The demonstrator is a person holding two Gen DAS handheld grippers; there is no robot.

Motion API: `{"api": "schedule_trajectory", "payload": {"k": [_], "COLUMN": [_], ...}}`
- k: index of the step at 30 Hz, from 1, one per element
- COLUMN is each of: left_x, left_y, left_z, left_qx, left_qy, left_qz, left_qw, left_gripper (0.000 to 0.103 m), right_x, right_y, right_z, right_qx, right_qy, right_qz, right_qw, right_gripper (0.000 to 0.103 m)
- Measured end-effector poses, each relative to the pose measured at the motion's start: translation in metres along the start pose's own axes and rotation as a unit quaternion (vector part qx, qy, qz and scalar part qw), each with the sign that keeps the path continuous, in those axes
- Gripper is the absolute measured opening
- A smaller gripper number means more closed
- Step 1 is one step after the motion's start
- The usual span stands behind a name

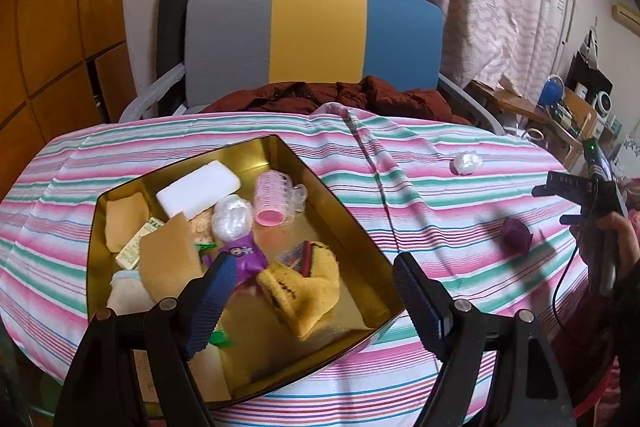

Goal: Organize objects
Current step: 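Move both grippers back toward the purple packet and clear plastic bag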

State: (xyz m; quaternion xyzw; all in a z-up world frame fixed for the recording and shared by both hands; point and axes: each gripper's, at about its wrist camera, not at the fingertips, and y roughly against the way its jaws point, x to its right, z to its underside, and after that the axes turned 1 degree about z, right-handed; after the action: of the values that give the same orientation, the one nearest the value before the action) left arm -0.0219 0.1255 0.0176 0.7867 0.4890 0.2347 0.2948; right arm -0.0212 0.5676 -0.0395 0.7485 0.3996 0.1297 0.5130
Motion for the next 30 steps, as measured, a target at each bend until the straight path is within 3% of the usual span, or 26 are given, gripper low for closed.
{"api": "schedule_trajectory", "payload": {"k": [12,30], "left_x": [0.027,0.066], "left_y": [-0.020,-0.030], "left_z": [0.004,-0.006], "left_qx": [-0.033,-0.032], "left_qy": [-0.042,-0.095], "left_qz": [-0.008,0.023], "left_qw": [0.9985,0.9946], "left_gripper": [0.082,0.082], "right_x": [-0.043,-0.047], "right_y": [-0.006,-0.016], "right_z": [0.019,0.021], "right_qx": [-0.015,-0.046], "right_qy": [0.111,0.122], "right_qz": [0.002,0.013], "right_qw": [0.994,0.991], "right_gripper": [0.103,0.103]}}
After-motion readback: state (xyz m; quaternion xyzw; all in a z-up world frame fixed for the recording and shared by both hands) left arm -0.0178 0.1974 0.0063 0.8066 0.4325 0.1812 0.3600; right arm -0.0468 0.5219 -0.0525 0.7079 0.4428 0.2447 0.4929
